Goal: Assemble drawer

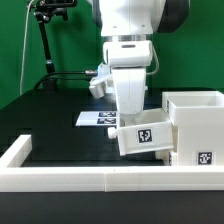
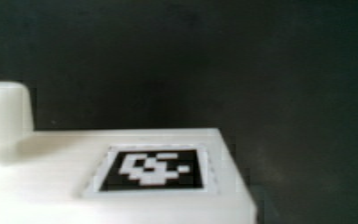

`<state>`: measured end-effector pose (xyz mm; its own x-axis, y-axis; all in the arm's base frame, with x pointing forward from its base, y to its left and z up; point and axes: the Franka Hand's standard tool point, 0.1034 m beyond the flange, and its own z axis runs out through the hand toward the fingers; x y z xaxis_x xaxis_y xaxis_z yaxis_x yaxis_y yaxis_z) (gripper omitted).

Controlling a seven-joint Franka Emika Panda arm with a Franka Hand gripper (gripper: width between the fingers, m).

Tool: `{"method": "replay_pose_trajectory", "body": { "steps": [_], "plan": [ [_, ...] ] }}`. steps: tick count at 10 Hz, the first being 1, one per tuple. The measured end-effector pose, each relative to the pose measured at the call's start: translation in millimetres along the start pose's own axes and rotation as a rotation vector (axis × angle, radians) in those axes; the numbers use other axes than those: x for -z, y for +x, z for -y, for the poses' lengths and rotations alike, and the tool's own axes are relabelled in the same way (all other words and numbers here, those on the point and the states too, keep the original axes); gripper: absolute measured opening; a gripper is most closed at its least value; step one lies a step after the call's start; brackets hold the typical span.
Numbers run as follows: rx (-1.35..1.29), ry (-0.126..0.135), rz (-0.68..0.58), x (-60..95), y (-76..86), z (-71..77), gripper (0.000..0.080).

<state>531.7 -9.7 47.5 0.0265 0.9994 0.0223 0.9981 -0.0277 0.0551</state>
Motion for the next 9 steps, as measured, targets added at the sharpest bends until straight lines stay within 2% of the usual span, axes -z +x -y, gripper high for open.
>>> {"method": "replay_pose_trajectory", "body": {
  "steps": [4, 9],
  "plan": [
    [0.086, -0.003, 0.006, -4.8, -0.8, 0.2, 0.0044],
    [0.032, -0.007, 0.012, -5.8, -0.9, -1.5, 0.0044]
  ]
}}
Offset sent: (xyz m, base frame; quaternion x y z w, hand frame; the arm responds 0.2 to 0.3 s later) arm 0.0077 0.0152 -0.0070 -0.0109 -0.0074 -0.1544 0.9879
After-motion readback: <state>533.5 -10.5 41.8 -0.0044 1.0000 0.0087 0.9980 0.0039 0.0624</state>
